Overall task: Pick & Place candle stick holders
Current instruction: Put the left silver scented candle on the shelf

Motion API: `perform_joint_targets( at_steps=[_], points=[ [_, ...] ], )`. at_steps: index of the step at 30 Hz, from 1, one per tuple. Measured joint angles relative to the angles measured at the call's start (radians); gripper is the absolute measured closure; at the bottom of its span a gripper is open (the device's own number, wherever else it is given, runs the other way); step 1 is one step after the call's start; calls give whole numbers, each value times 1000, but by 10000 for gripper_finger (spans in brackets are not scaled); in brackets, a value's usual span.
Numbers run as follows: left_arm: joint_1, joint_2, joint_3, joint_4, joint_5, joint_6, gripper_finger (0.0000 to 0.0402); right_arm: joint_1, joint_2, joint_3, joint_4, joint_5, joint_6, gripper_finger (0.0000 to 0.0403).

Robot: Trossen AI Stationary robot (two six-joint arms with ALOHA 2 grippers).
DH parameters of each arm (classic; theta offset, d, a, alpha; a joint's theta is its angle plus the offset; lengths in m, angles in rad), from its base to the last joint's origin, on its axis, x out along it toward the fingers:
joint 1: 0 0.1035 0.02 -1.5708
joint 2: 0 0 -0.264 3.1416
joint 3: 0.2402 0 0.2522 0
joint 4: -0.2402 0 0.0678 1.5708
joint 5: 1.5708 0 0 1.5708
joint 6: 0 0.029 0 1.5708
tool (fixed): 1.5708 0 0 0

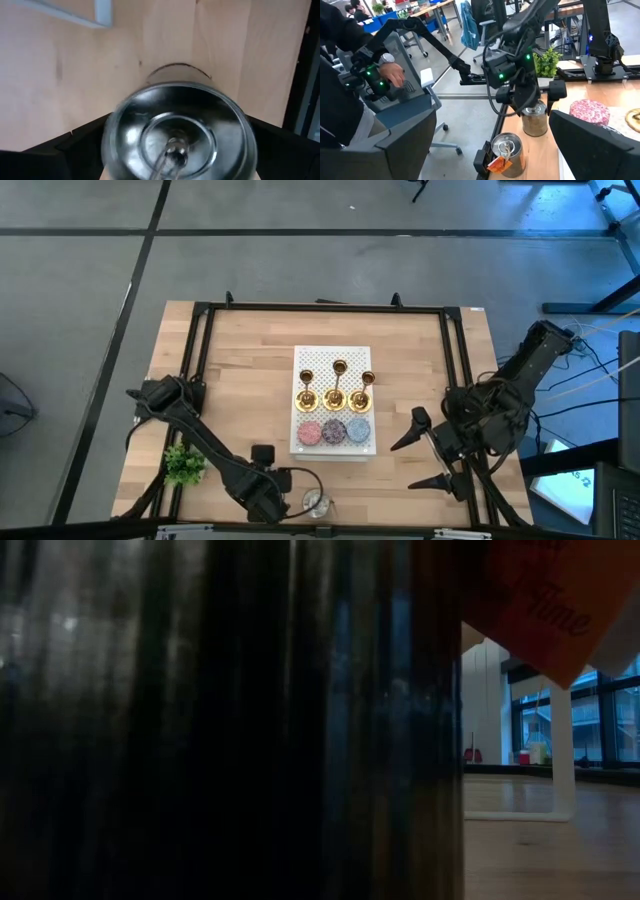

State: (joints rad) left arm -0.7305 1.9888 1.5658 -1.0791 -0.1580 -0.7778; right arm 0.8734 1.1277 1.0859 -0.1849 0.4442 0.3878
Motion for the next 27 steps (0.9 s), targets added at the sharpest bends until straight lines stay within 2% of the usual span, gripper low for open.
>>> perform_joint_targets(
  at_steps=[4,8,13,27],
  points=[
    [-14,0,-47,47,22,-11,1,9,4,0,12,0,-2,12],
    [-28,0,-71,45,-7,-12,1,21,4,0,13,0,-2,12],
    [-35,0,-73,54,-72,-12,1,34,4,0,27,28,-3,12],
    [-35,-2,-73,236,-66,-50,2,34,4,0,29,42,-10,12]
  ],
)
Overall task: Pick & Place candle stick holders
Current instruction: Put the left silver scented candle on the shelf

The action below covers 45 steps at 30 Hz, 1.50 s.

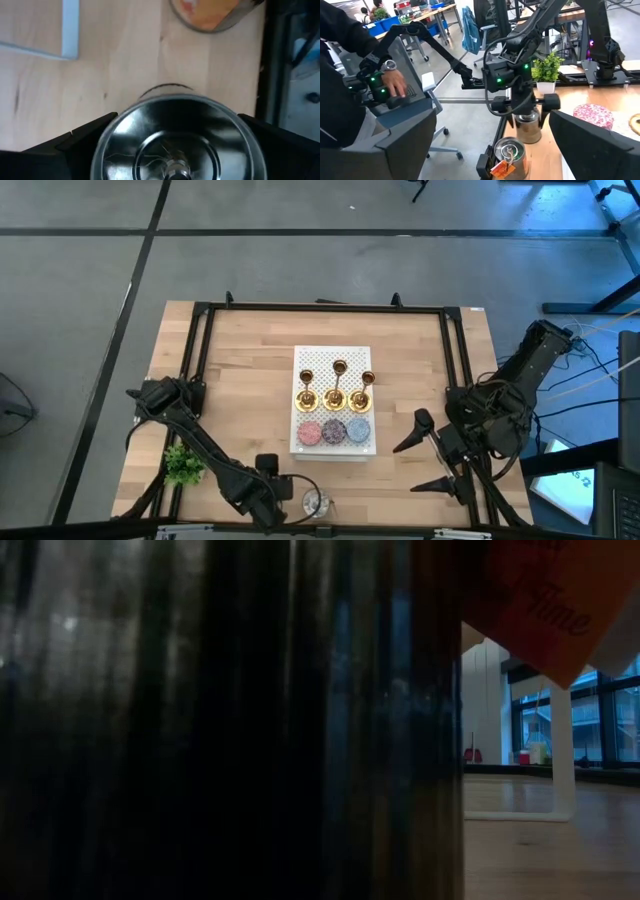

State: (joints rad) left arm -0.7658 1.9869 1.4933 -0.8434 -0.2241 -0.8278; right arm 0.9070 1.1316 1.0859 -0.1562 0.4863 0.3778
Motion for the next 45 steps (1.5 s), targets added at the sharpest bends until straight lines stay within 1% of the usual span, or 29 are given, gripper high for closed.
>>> perform_joint_targets(
  at_steps=[4,6,9,11,15,24,30,36,42,45],
  points=[
    [5,0,0,25,42,-55,2,0,0,0,0,11,0,12],
    [15,9,1,3,92,-69,2,0,0,0,0,11,0,12],
    [19,24,1,-13,172,-35,2,0,0,0,3,11,0,12],
    [18,26,1,-12,200,0,2,0,0,0,6,11,0,12],
    [13,26,1,-3,198,25,2,0,0,0,5,11,0,12],
    [23,26,-23,11,181,-7,2,0,0,0,4,11,0,12],
    [23,25,-80,73,201,-22,8,0,0,0,4,11,0,12],
    [27,24,-83,127,208,-23,27,0,0,0,4,10,0,13],
    [36,27,-77,188,218,-26,26,0,0,0,4,10,0,13],
    [38,27,-77,188,223,-38,26,0,0,0,4,10,0,13]
  ],
)
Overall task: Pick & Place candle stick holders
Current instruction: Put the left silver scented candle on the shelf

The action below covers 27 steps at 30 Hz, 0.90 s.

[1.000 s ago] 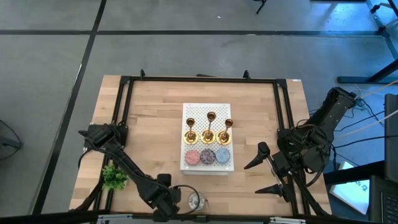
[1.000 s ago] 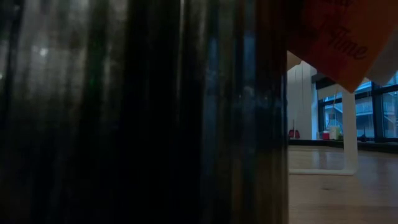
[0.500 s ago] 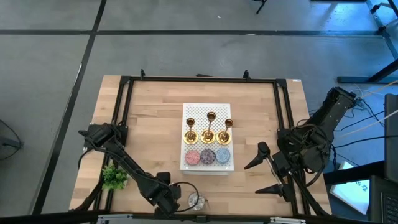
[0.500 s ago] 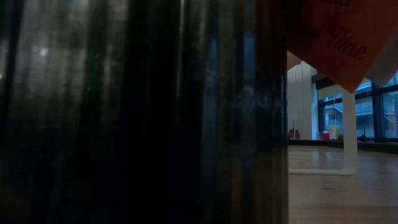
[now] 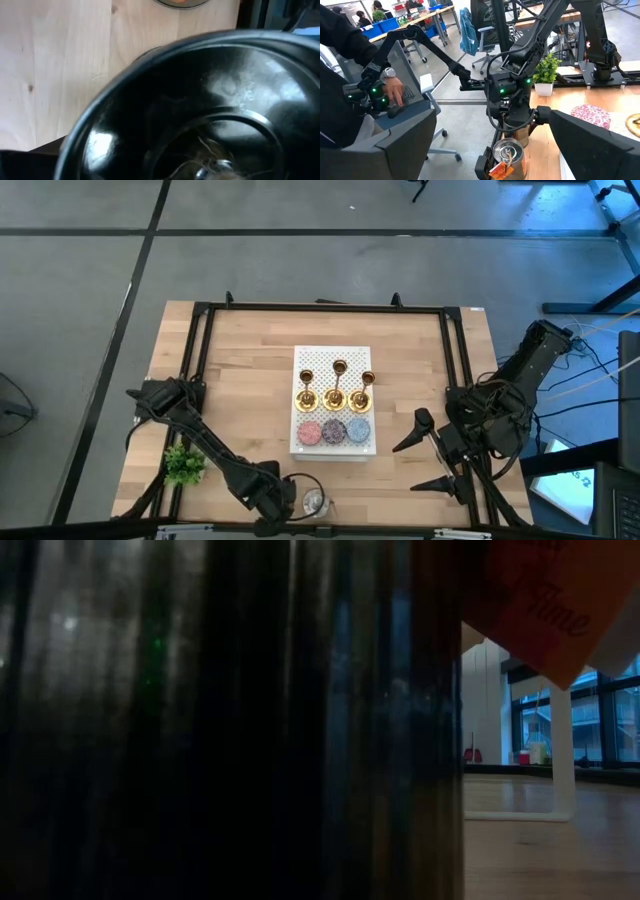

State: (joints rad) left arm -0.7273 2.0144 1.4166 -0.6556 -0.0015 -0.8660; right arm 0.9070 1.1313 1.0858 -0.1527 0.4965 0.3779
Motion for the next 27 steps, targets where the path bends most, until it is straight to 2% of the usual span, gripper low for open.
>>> perform_joint_targets(
  at_steps=[5,9,18,27],
  points=[
    [17,-2,2,-6,-5,-74,52,0,0,0,0,0,2,13],
    [15,-14,0,-48,-44,-124,53,0,0,0,0,0,5,13],
    [-34,-100,0,-246,-161,-355,60,0,0,0,0,0,7,13],
    [-60,-287,0,-536,-200,-572,63,0,0,0,0,0,2,12]
  ],
)
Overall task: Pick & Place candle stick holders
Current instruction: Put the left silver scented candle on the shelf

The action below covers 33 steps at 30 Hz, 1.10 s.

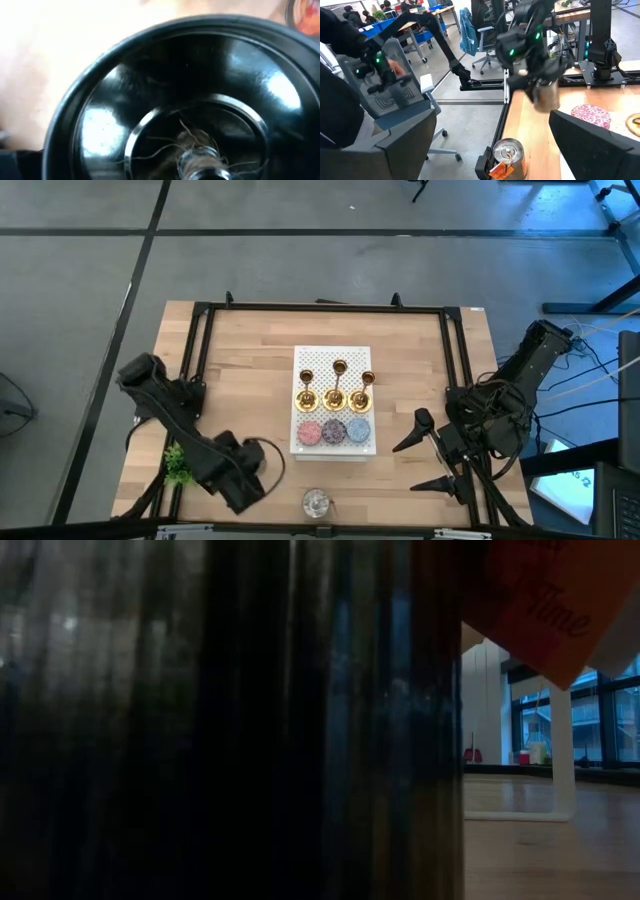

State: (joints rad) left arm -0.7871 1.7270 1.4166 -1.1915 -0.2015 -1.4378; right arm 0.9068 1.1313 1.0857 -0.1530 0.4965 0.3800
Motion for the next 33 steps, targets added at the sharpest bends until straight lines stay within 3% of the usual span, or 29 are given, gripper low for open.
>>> perform_joint_targets(
  at_steps=[7,22,26,33],
  points=[
    [106,-202,0,-99,-68,19,63,0,0,0,-1,-2,-6,12],
    [634,-397,-1,-229,-9,532,65,0,0,0,1,-3,-6,12],
    [790,-420,-1,-210,42,669,67,0,0,0,0,-6,-5,12],
    [987,-364,-1,-110,224,911,69,0,0,0,0,-6,-5,12]
  ],
)
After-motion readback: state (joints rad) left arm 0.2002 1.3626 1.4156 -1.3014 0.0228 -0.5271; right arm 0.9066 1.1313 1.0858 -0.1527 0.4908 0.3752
